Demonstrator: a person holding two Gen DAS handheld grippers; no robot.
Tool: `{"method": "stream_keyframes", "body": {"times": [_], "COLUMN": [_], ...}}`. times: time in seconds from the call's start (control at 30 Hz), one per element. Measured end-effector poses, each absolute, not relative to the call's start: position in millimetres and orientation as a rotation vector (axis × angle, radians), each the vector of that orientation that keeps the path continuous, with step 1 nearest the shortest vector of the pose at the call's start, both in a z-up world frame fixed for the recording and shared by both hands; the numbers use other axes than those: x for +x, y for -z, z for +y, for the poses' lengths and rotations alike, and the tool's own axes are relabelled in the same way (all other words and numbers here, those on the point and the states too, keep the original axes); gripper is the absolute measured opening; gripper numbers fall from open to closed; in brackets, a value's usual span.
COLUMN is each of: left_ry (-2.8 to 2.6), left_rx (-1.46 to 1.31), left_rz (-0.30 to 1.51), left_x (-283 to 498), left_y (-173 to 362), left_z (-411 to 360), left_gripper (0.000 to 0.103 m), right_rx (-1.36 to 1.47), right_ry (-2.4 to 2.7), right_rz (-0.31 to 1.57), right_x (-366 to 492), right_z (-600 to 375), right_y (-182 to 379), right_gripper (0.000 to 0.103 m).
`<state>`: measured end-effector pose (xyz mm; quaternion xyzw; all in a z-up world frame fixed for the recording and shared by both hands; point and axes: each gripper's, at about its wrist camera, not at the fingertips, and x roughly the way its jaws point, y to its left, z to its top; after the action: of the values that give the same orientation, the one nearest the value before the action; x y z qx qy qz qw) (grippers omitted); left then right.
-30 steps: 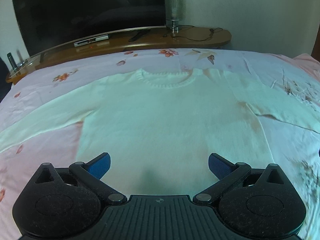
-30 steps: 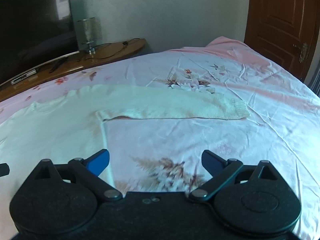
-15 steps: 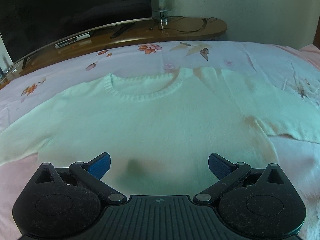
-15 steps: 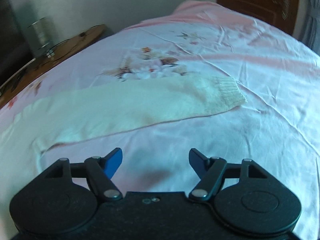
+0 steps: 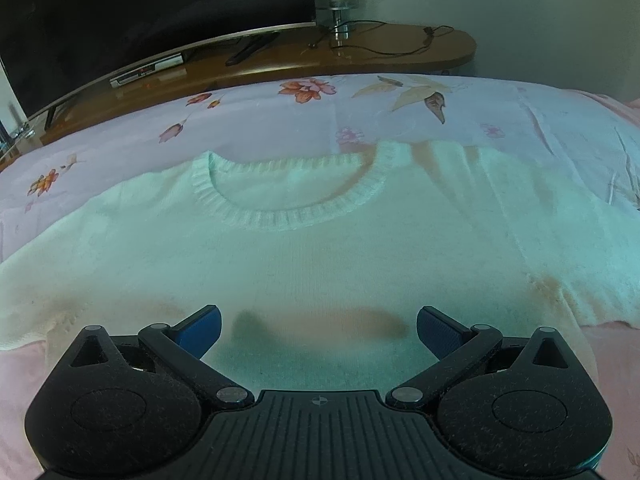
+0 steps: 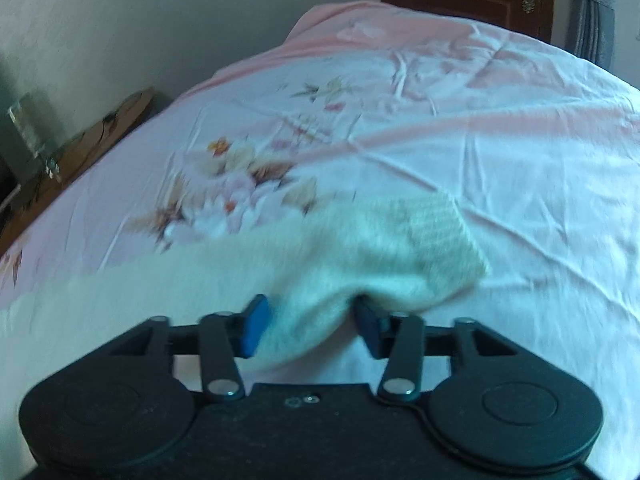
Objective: Fold small clothes
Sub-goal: 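Grasp the sweater sleeve cuff with the right gripper, then fold the held sleeve across the sweater body and open the right gripper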
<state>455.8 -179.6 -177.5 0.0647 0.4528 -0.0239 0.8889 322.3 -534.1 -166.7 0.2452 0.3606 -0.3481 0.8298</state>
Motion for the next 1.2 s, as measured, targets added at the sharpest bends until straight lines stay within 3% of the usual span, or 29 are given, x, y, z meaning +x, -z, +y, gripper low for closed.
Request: {"method": "stream_keyframes", "body": {"times": [0.1, 0.2, 0.53, 0.73, 0.77, 0.8, 0.87, 1.03, 1.2], "left_ry": [0.050, 0.045, -0.083, -0.195, -0.196, -0.191, -0.163, -0.036, 0.077], "left_rx": [0.131, 0.116, 0.045, -0.030, -0.052, -0.076, -0.134, -0.275, -0.285], "left_rz": [0.937, 0.930, 0.894, 0.899, 0.906, 0.914, 0.924, 0.960, 0.983], "left_x": [456, 457, 454, 453, 454, 455, 455, 453, 466], "left_y": [177, 172, 147, 141, 142, 142, 145, 155, 162], "left_z": [-175, -167, -79, -8, 1, 8, 19, 16, -28], "left_gripper": [0.103, 0.103, 0.103, 0.103, 0.103, 0.103, 0.103, 0.103, 0.103], "right_rx": [0.525, 0.494, 0.312, 0.283, 0.279, 0.278, 0.272, 0.211, 0.113], "right_ry": [0.749, 0.729, 0.261, -0.123, -0.185, -0.237, -0.306, -0.276, -0.069], "right_rz": [0.737, 0.702, 0.572, 0.678, 0.728, 0.783, 0.858, 0.807, 0.761], "right_x": [324, 327, 409, 460, 466, 470, 470, 444, 422], "right_z": [-544, -540, -393, -247, -227, -211, -191, -204, -261], "right_y": [168, 163, 109, 128, 138, 148, 163, 154, 150], "right_gripper": [0.016, 0.008, 0.007, 0.008, 0.013, 0.025, 0.035, 0.035, 0.046]}}
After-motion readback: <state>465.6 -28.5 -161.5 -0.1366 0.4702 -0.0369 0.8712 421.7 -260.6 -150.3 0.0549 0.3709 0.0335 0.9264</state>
